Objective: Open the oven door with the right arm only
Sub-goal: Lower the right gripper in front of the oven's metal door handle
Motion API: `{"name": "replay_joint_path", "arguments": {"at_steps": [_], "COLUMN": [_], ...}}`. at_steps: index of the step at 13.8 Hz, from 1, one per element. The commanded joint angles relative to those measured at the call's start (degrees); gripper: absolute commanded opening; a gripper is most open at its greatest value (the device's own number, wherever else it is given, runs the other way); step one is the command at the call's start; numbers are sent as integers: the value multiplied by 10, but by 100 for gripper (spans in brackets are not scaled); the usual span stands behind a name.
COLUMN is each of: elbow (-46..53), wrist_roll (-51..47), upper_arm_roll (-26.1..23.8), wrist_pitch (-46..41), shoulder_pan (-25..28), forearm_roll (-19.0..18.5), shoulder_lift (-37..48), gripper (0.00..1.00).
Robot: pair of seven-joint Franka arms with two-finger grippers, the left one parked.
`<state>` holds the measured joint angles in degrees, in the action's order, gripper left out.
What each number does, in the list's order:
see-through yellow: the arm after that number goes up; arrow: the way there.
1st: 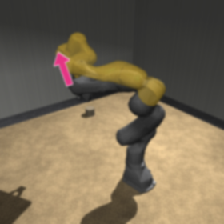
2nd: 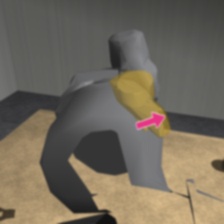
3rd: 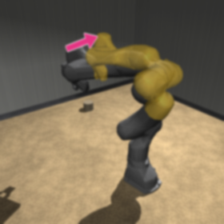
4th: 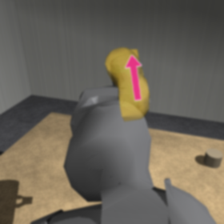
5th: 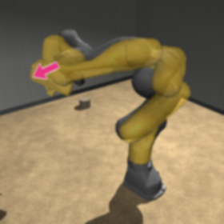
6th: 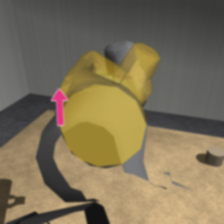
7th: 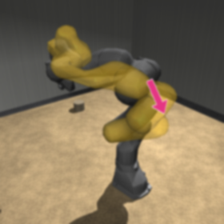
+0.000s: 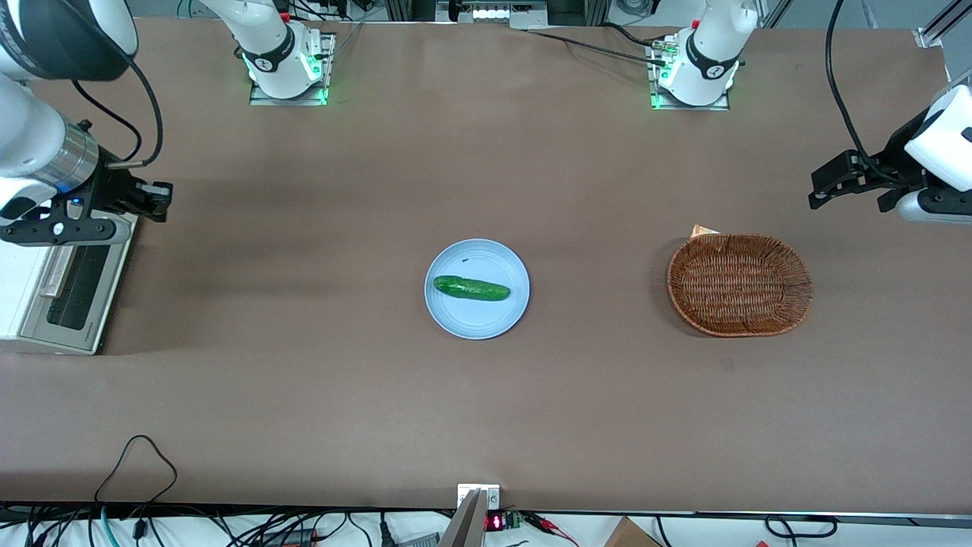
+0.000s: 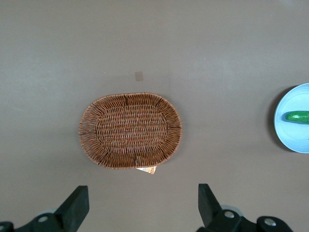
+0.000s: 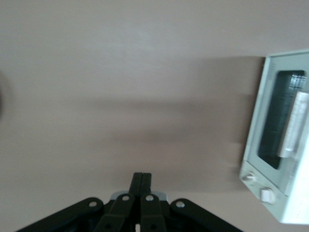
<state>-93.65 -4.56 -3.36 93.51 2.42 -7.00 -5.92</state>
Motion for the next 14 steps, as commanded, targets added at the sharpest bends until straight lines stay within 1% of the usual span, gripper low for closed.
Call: {"name": "replay_joint_path", "arguments": {"at_steps": [1,4,6,7,10,12,14], "elbow": [-27,-50,-71,-78,-105,-115,-117], "wrist_roll": [-39,-103,-129,-141,-143,-144,-153], "upper_arm_roll": [6,20,26,33,61,74,86], "wrist_pitch": [5,13,29,40,110,142,157], "shoulder_pan": [1,-1,-5,-12,-21,-27,-29], "forearm_roll": [-90,-183,-271,-301,-357,-372,-390], "shoulder_lift": [-10,-29,-44,-54,-74,-87,-98], "gripper": [0,0,0,0,0,0,0]}}
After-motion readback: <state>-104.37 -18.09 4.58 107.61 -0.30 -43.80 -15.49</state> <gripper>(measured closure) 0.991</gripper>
